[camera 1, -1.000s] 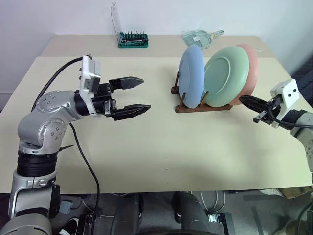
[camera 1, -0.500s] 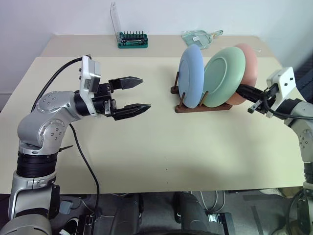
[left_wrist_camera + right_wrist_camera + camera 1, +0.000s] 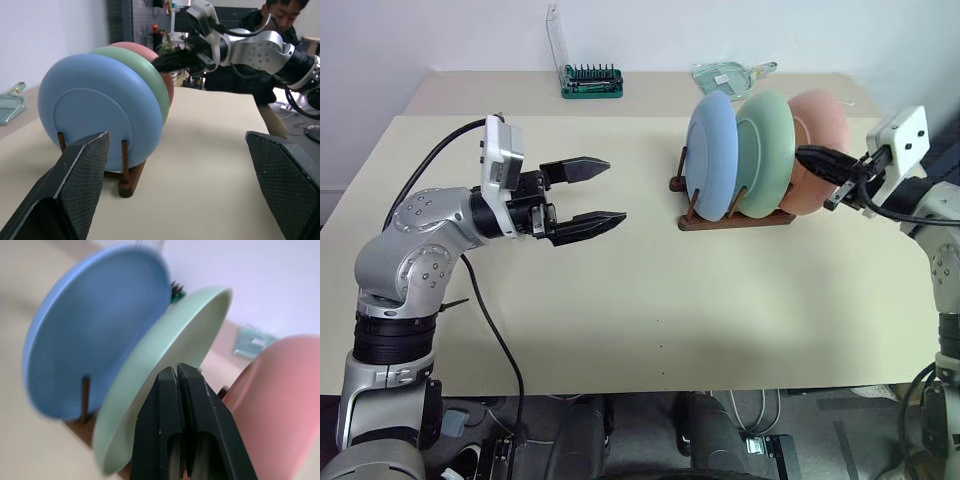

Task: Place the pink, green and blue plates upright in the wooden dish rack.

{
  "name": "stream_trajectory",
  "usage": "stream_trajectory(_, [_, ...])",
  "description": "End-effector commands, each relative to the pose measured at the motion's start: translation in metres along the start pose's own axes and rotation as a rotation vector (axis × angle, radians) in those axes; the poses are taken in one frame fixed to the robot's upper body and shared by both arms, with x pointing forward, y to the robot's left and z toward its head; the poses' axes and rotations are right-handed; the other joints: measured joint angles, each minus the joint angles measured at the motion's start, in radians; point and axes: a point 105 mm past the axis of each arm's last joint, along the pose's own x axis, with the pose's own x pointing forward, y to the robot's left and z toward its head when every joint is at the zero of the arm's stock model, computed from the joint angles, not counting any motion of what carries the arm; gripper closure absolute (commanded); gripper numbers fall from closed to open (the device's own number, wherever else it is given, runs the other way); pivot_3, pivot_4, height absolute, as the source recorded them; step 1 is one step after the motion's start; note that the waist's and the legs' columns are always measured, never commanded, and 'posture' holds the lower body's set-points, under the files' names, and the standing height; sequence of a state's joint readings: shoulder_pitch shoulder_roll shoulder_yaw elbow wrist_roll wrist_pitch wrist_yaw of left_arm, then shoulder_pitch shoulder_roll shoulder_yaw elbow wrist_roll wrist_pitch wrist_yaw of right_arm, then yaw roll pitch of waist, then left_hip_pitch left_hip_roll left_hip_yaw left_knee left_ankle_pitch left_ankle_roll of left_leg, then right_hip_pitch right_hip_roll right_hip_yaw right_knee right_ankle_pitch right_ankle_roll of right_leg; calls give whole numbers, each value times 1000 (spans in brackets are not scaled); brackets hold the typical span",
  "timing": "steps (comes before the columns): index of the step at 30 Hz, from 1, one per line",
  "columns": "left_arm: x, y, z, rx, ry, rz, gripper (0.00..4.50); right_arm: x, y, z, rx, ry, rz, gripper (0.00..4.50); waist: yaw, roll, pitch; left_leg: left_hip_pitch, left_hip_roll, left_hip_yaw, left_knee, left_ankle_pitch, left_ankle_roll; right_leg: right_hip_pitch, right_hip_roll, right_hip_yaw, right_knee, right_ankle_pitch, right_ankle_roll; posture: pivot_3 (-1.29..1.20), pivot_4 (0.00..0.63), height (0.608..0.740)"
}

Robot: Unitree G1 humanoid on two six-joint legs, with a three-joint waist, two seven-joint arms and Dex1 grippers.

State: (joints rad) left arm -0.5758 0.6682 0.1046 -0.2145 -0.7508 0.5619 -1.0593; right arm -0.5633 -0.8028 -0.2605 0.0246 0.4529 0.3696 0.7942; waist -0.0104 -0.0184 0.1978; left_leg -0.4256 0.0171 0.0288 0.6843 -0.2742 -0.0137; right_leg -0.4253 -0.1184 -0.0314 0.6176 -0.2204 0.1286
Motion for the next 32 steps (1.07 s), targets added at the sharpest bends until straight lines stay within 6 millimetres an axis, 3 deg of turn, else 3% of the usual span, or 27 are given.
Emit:
stream_trajectory(1, [-2, -2, 10, 42, -17, 5, 0, -12, -20, 39, 54, -179, -72, 4465, 1, 0, 0, 0, 0, 0, 0, 0, 0, 0, 0, 0, 0, 0, 0, 0, 150, 724])
stream_trajectory(2, [-2, -1, 9, 44, -17, 9, 0, -17, -24, 48, 115, -235, -72, 4465, 3, 0, 0, 0, 0, 0, 0, 0, 0, 0, 0, 0, 0, 0, 0, 0, 150, 724])
stream_trajectory(4, [-2, 2, 9, 57, -20, 26, 0, -28, -28, 62, 175, -323, -44, 3943, 6, 0, 0, 0, 0, 0, 0, 0, 0, 0, 0, 0, 0, 0, 0, 0, 150, 724])
stream_trajectory(7, [-1, 11, 7, 87, -24, 80, 0, -45, -14, 87, 222, -462, 85, 2696, 14, 0, 0, 0, 0, 0, 0, 0, 0, 1, 0, 0, 0, 0, 0, 0, 150, 724])
stream_trajectory(10, [-7, 19, 6, 124, -23, 137, 0, -47, 28, 94, 274, -425, 323, 1206, 19, 0, 0, 0, 0, 0, 0, 0, 0, 1, 0, 0, 0, 0, 0, 0, 150, 724])
stream_trajectory(12, [-15, 21, 4, 136, -3, 145, 0, -49, 58, 76, 271, -299, 462, 67, 19, 0, 0, 1, 0, 0, 0, 0, 0, 0, 0, 0, 1, 0, 0, 0, 150, 724])
stream_trajectory(14, [-20, 20, 1, 150, 27, 144, 0, -58, 71, 59, 306, -199, 543, 67, 21, 0, 0, 0, 0, 0, 0, 0, 0, 1, 0, 0, 0, 0, 0, 0, 150, 724])
stream_trajectory(16, [-18, 17, -2, 155, 42, 140, 0, -66, 69, 51, 307, -163, 553, 67, 24, 0, 0, 0, 0, 0, 1, 0, 0, 1, 0, 0, 0, 0, 0, 0, 150, 724])
stream_trajectory(21, [-24, 15, -4, 138, 59, 130, 0, -66, 73, 51, 178, -152, 561, 67, 23, 0, 0, 1, 0, 0, 1, 0, 0, 1, 0, 0, 1, 1, -1, 0, 150, 724])
stream_trajectory(24, [-27, 15, -12, 141, 96, 96, 0, -63, 87, 47, 116, -134, 564, 67, 23, 0, 0, 1, 0, 0, 1, 0, 0, 1, 0, 0, 1, 1, -1, 0, 150, 724])
stream_trajectory(28, [-22, 15, -17, 149, 100, 88, 0, -65, 84, 42, 80, -132, 533, 67, 24, 0, 0, 1, 0, 0, 1, 0, 0, 1, 0, 0, 1, 1, 0, 0, 150, 724])
stream_trajectory(32, [-25, 14, -17, 158, 75, 124, 0, -47, 88, 47, 31, -154, 535, 67, 21, 0, 0, 1, 0, 0, 1, 0, 0, 1, 0, 0, 1, 1, -1, 0, 150, 724])
